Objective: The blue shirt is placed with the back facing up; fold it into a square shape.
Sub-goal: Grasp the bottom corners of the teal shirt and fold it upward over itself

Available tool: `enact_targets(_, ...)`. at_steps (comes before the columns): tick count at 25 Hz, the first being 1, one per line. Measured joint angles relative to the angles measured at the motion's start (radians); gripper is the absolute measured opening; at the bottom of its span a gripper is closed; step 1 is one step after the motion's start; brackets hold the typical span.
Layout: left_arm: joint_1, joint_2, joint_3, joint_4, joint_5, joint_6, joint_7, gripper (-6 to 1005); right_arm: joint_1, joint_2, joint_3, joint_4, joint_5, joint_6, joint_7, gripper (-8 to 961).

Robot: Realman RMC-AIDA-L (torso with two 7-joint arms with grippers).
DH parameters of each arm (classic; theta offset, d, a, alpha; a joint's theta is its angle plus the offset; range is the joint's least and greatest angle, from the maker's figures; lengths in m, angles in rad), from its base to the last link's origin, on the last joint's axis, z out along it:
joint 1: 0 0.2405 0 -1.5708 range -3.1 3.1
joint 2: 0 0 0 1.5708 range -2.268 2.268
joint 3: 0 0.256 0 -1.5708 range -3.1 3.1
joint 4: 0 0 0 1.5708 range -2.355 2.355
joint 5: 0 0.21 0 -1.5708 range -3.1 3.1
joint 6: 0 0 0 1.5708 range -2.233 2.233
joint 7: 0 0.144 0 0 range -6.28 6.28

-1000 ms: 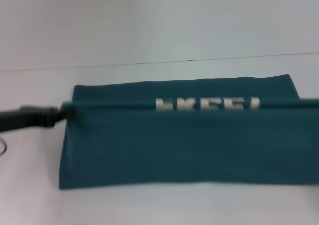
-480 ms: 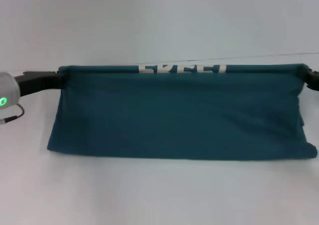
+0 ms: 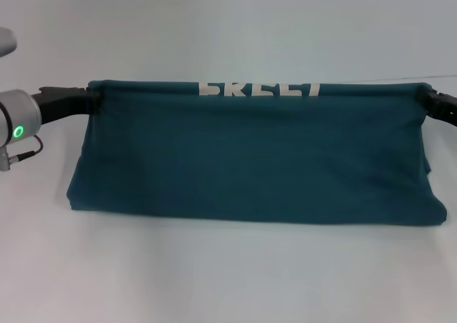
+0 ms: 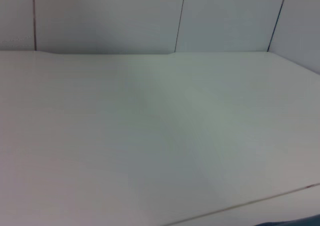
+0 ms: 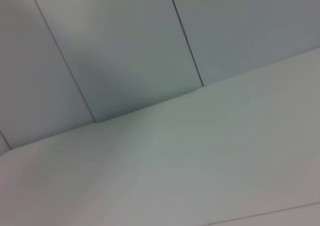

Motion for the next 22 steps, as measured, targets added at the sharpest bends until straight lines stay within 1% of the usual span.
enact_targets(3, -0.008, 0.005, 0.010, -0.013, -0.014, -0.009, 0.010, 96, 0.000, 0.000, 0.000, 0.001, 0.005, 0.010, -0.001, 58)
enact_targets(6, -0.014, 0.006, 0.041, -0.034, -0.024, -0.039, 0.017, 109, 0.006, 0.001, 0.000, 0.017, 0.008, 0.038, -0.009, 58)
enact_targets(8, -0.014, -0.002, 0.068, -0.040, -0.025, -0.078, 0.020, 118, 0.014, 0.002, -0.001, 0.038, 0.008, 0.080, -0.027, 57)
enact_targets(10, -0.012, -0.018, 0.106, -0.042, -0.030, -0.138, 0.025, 126, 0.024, 0.004, -0.006, 0.060, 0.009, 0.128, -0.047, 57)
enact_targets(13, -0.009, -0.036, 0.159, -0.048, -0.034, -0.230, 0.027, 139, 0.040, 0.014, -0.014, 0.077, 0.014, 0.183, -0.081, 89)
enact_targets(15, -0.013, -0.039, 0.177, -0.061, -0.042, -0.270, 0.026, 147, 0.048, 0.025, -0.015, 0.076, 0.033, 0.213, -0.090, 111)
enact_targets(16, -0.013, -0.039, 0.177, -0.061, -0.042, -0.270, 0.026, 152, 0.050, 0.030, -0.015, 0.074, 0.050, 0.228, -0.091, 121)
enact_targets(18, -0.010, -0.038, 0.180, -0.065, -0.094, -0.301, 0.025, 160, 0.049, 0.033, -0.015, 0.070, 0.081, 0.237, -0.092, 143)
enact_targets(20, -0.007, -0.037, 0.180, -0.062, -0.107, -0.302, 0.025, 248, 0.041, 0.032, -0.015, 0.070, 0.102, 0.223, -0.092, 164)
enact_targets(22, 0.011, -0.036, 0.180, -0.045, -0.121, -0.306, 0.026, 335, 0.036, 0.031, -0.015, 0.068, 0.105, 0.212, -0.092, 245)
